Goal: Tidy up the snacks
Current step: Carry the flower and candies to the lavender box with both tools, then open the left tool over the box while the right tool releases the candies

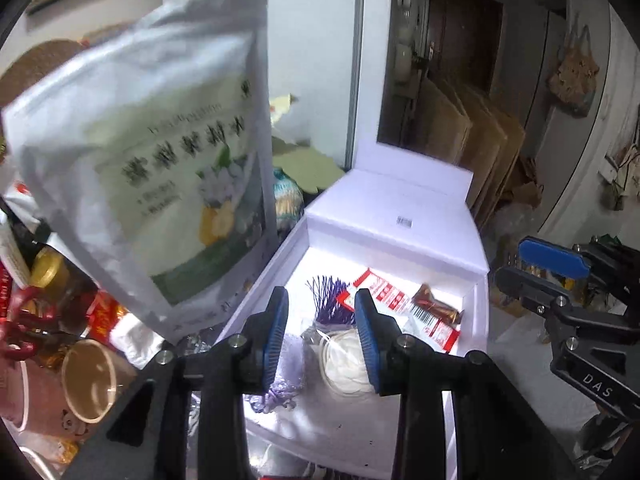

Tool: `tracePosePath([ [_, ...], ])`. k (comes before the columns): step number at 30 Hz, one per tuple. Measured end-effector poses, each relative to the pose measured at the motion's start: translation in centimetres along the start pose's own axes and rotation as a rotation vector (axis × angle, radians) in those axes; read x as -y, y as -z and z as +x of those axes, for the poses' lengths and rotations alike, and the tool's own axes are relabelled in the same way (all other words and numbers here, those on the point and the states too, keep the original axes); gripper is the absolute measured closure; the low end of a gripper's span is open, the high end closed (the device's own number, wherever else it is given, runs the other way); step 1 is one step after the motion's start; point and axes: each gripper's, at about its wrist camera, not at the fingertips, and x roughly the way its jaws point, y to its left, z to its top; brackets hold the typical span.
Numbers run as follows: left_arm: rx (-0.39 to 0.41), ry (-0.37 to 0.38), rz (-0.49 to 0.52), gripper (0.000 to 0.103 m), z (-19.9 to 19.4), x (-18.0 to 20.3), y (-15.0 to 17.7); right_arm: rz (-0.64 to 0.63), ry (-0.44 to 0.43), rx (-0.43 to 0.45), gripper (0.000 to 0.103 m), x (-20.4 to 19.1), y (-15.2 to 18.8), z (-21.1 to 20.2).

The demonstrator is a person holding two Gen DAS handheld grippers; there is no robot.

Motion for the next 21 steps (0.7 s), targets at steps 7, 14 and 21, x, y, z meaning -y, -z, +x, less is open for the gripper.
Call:
tracePosePath([
  [7,0.104,-0.006,0.000,0.069,-5.3,-0.2,-0.7,0.001,0.008,0.077,0.068,-1.0,-0.8,-4.4],
  [14,0.181,-0.009,0.011,0.069,-10.3,-0.2,-0.3,-0.007,0.020,0.162,0.060,-2.7,-1.0,-9.2],
  [21,0.318,-0.049,-0.011,0.010,-15.4,-1.0,2.1,-0.009,0.014,0.227,0.050,-4.9,-0.2,-12.9],
])
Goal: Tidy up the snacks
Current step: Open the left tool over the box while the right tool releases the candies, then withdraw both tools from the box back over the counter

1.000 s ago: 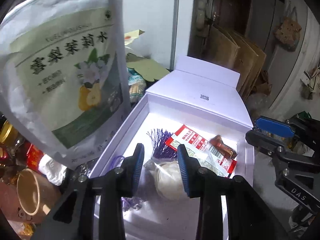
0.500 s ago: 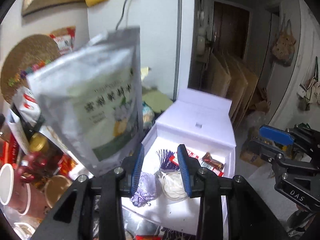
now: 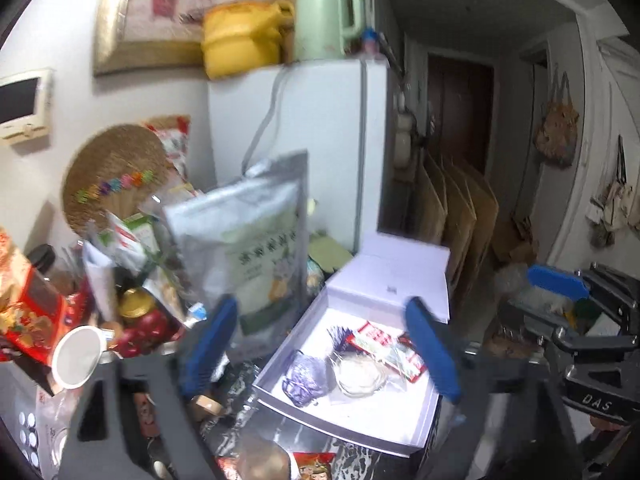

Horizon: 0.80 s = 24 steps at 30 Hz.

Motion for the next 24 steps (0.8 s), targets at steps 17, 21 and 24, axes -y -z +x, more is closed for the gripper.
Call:
tracePosePath([
  [17,0.013,-0.030,0.005,0.004,-8.2,-2.8,3.4,-0.012,-0.076,0.059,0.028,-6.1,2.6,-6.0],
  [21,-0.020,-0.029,-0.014,0.004,-9.1,-3.8,4.8,-0.015,-0.107,0.061,0.027,-7.6,3.3,-6.6],
  [24,-0.036,-0.040,-0.016,0.004,-9.7,-4.4,5.8,-0.014,-0.127,0.055,0.027,-8.5,4.0,-6.6],
])
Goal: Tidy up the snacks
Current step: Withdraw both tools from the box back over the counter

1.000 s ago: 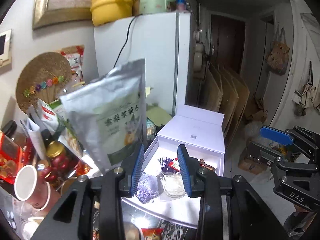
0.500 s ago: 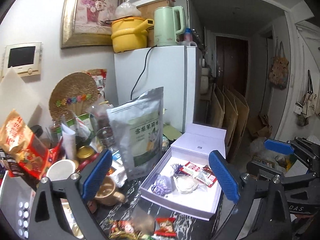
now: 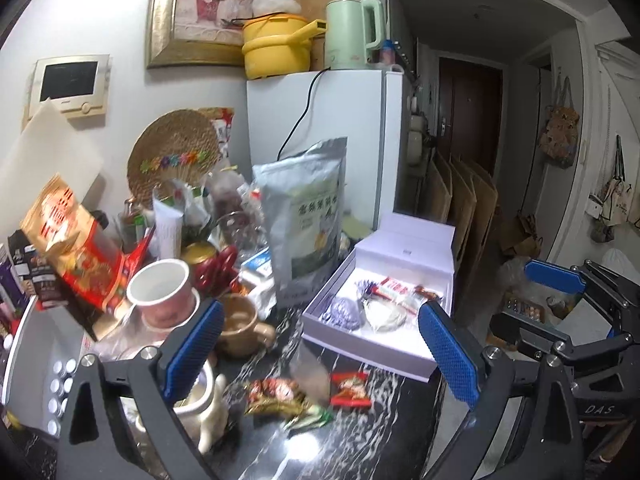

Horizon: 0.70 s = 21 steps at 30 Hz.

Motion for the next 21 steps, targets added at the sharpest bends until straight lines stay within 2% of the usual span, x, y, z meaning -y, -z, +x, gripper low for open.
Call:
tracePosePath([
  [9,-0.072,-0.014,-0.012,0.004,0.3,-1.0,3.6,0.008,-0.031,-0.056,0.027,-2.0,3.0,1.9],
  [21,-0.174,-0.021,-0.084,0.004,3.3,-1.8,8.9,0.037,-0.064,-0.191,0.027,-2.6,8.0,5.6],
])
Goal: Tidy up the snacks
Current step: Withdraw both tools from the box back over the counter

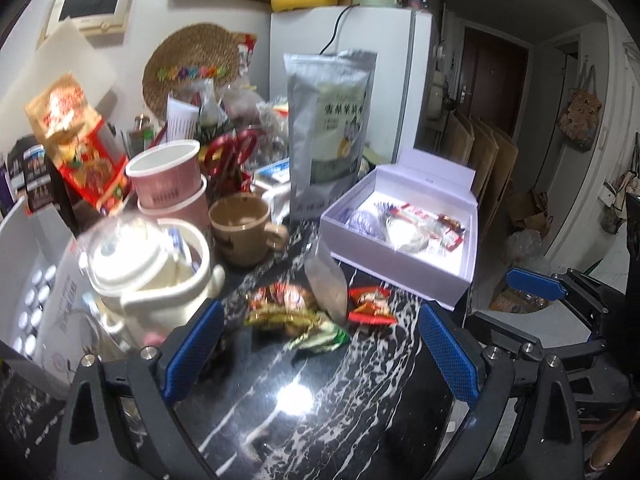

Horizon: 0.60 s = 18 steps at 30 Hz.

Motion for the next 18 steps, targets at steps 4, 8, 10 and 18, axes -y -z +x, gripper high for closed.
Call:
tracePosePath([
  [4,-0.033,-0.020,-0.008,0.004,1.5,0.0,1.2,-0.003,0.016,-0.023,0.027,0.2,1.1,1.1],
  [8,-0.067,-0.007,-0.023,0.004,3.3,-0.1,2.3,0.004,0.020,-0.053,0.027,0.7,2.1,2.3],
  [10,-0.082,-0.011,-0.022,0.004,4.3,0.0,2.8,0.017,0.018,-0.070,0.027,1.1,2.6,2.9],
  [18,-0.154,-0.012,-0.021,0.004,8.4,0.0,4.2,0.045,0.019,-0.133,0.027,2.4,4.6,5.2],
])
